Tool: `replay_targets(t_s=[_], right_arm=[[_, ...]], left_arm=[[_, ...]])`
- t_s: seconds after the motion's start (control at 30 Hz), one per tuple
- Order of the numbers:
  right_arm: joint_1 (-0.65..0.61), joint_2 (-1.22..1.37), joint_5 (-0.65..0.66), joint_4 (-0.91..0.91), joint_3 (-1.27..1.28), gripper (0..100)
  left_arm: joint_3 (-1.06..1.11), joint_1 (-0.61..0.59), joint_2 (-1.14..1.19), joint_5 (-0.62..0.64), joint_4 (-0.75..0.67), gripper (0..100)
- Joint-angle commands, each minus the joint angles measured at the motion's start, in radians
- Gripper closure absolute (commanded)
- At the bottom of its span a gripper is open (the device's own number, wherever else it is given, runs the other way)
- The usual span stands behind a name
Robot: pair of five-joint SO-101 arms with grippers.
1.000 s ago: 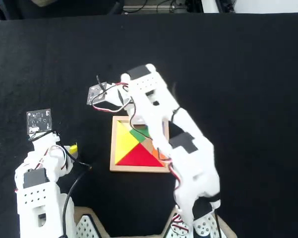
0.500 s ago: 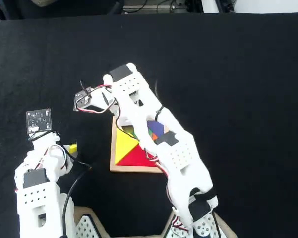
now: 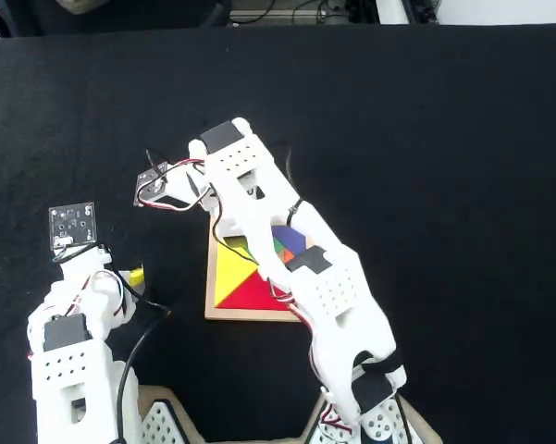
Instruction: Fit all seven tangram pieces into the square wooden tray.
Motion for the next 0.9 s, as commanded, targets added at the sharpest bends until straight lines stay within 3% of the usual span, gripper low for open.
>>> replay_targets(t_s=[0.0,0.4,0.5,0.87], right_arm=[[-0.008,-0.015,-0.014,0.009,-0.091,81.8],[0.166,-0.002,-0.1,0.043,-0.292,84.3],[0.176,0.033,-0.101,0.021,-0.268,98.8],[0.17,0.142,-0.103,0.026,-0.246,98.8]], left_arm=[[-0.004,0.013,-0.011,0.0,-0.017,72],[-0.004,0.013,-0.011,0.0,-0.017,72],[-0.004,0.013,-0.011,0.0,-0.017,72],[-0.004,0.013,-0.011,0.0,-0.017,72]])
